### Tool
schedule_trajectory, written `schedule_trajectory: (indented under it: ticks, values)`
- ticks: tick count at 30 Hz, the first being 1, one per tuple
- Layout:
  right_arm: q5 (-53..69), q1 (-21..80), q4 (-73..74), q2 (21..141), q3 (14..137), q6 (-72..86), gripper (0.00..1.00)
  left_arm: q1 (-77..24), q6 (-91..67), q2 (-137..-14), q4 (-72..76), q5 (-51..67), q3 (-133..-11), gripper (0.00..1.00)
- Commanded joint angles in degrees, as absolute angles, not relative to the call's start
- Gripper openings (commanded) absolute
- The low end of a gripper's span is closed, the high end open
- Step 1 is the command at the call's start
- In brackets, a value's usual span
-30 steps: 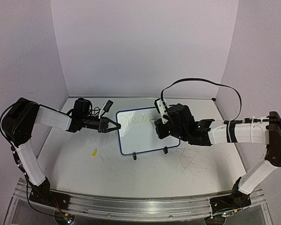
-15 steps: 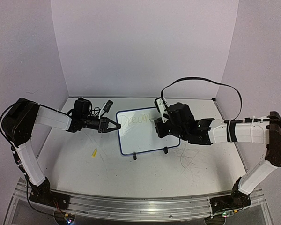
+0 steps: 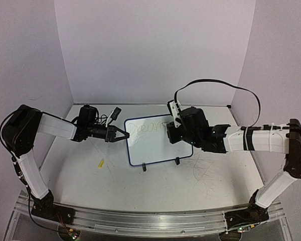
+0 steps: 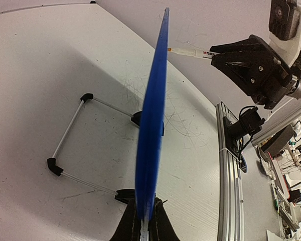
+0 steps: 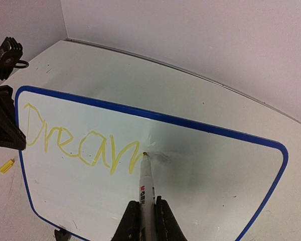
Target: Write a sentence on the whiteboard
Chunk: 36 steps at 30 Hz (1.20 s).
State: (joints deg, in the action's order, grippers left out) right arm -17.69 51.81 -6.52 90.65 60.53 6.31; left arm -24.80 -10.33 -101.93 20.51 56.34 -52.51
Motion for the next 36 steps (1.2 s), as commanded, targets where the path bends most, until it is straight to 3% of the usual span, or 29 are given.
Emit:
schedule_trajectory:
  ticks: [1, 24, 30, 36]
  values:
    - [-20.75, 51.22, -6.87, 89.43, 61.34, 7.71, 0.0, -24.72, -9.17, -100.64, 18.79, 55.69, -54.37, 0.0]
    - [-18.28, 51.42, -2.33, 85.07, 56.58, 8.88, 0.0, -24.82, -9.23, -100.64, 18.79, 55.49, -54.26, 0.0]
    - [-13.47, 50.99, -10.99, 74.88, 52.89, 6.55, 0.0, -24.81, -9.22, -100.72, 18.72, 55.19, -54.38, 0.0]
    - [-10.02, 50.15, -11.17, 77.16, 52.65, 4.99, 0.0, -24.8, -9.2, -100.31, 18.63, 54.75, -54.35, 0.0]
